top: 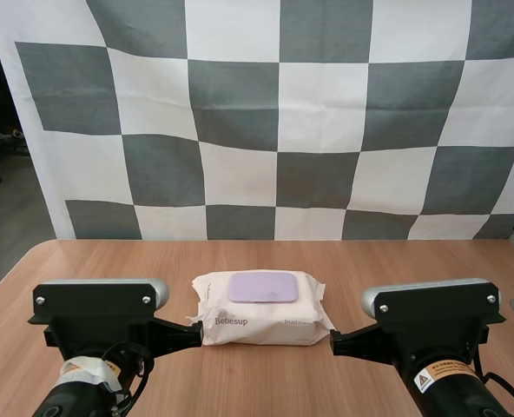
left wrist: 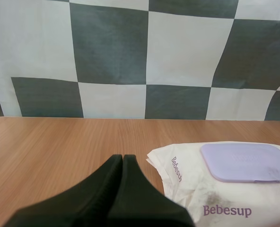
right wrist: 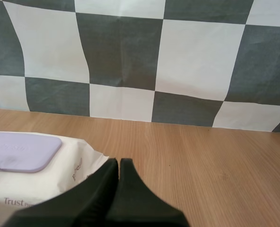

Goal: Open the wet wipes lid

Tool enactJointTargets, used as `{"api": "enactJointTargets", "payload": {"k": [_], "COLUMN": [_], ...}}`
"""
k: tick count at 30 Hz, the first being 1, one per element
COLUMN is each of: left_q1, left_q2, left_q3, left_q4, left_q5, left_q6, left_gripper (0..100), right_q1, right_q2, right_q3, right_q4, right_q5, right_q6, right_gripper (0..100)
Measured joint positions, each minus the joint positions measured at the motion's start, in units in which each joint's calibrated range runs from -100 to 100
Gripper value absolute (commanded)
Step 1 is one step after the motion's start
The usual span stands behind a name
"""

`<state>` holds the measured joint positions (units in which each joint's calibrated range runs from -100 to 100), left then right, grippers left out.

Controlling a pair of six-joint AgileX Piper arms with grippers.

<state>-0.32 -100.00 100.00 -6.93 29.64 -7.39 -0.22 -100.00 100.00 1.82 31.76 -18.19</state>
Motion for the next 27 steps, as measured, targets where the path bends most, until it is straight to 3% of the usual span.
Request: {"api": "enactJointTargets", "payload": {"k": [6, 13, 17, 22, 27], "left_q1": [0.0, 0.0, 0.0, 0.0, 0.0], "left_q2": [0.0, 0.0, 0.0, 0.0, 0.0], "left_q3": [0.0, 0.0, 0.0, 0.0, -1.2], "left_q4": [-0.6, 7.3, 8.5, 9.5, 15.4], "left_q5": [-8.0, -26.6, -37.7, -50.4, -63.9], "left_q6": [0.6, 5.4, 8.1, 8.3, 8.6], "left_gripper": [2, 2, 2, 1, 0], "right_q1": [0.0, -1.7, -1.7, -1.5, -0.9], "right_q2": [0.0, 0.0, 0.0, 0.0, 0.0], "right_q3": [0.0, 0.0, 0.0, 0.0, 0.0], "right_q4": [0.3, 0.3, 0.3, 0.3, 0.8], "right_q5": [-1.1, -0.6, -0.4, -0.4, -5.2], "right_q6": [0.0, 0.0, 0.0, 0.0, -0.8], "right_gripper": [5, 5, 5, 5, 5]}}
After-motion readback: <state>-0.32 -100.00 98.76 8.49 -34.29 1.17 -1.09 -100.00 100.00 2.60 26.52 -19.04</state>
